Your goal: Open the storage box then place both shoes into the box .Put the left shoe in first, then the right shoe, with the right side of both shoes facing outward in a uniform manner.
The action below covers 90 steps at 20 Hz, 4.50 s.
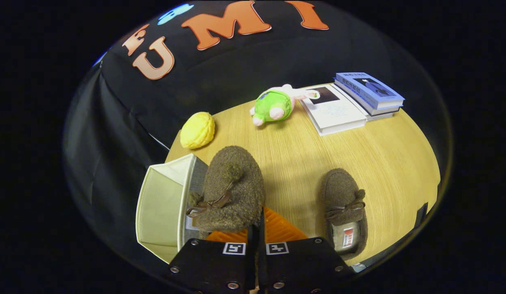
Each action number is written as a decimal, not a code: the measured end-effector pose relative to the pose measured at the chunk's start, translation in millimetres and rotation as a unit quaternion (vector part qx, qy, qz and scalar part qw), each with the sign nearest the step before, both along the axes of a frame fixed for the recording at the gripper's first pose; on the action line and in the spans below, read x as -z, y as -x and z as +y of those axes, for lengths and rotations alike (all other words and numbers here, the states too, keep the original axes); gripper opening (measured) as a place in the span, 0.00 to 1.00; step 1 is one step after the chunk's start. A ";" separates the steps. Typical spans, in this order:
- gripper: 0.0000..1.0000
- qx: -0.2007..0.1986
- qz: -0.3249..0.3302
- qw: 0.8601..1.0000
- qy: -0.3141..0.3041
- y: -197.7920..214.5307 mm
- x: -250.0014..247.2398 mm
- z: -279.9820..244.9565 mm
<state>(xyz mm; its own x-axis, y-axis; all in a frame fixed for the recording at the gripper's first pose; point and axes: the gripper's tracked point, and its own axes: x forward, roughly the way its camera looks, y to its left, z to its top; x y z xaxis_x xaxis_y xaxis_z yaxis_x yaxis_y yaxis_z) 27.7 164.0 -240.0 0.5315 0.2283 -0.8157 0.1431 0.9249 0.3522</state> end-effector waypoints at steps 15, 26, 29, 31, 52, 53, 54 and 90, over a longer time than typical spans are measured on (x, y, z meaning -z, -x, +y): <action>0.04 -0.073 0.002 0.997 -0.028 -12.1 -42.6 165.2; 0.04 -0.045 0.077 0.996 -0.009 -24.5 40.4 205.6; 0.08 -0.039 0.100 0.993 -0.042 -20.2 48.5 222.6; 0.17 -0.054 0.118 0.990 -0.051 -10.1 47.3 228.2; 0.97 -0.119 -0.044 0.992 0.023 32.6 -36.4 25.4; 0.97 -0.113 -0.037 0.992 0.031 36.8 -28.5 8.7; 0.98 -0.108 -0.029 0.993 0.036 41.5 -20.9 -5.6; 0.05 0.096 0.060 0.991 0.078 50.5 132.3 -163.7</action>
<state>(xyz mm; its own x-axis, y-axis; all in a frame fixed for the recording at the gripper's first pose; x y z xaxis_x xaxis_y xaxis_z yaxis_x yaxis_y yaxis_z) -22.7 0.3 -372.3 0.4503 -0.0011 -0.8929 0.3529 0.9188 0.1769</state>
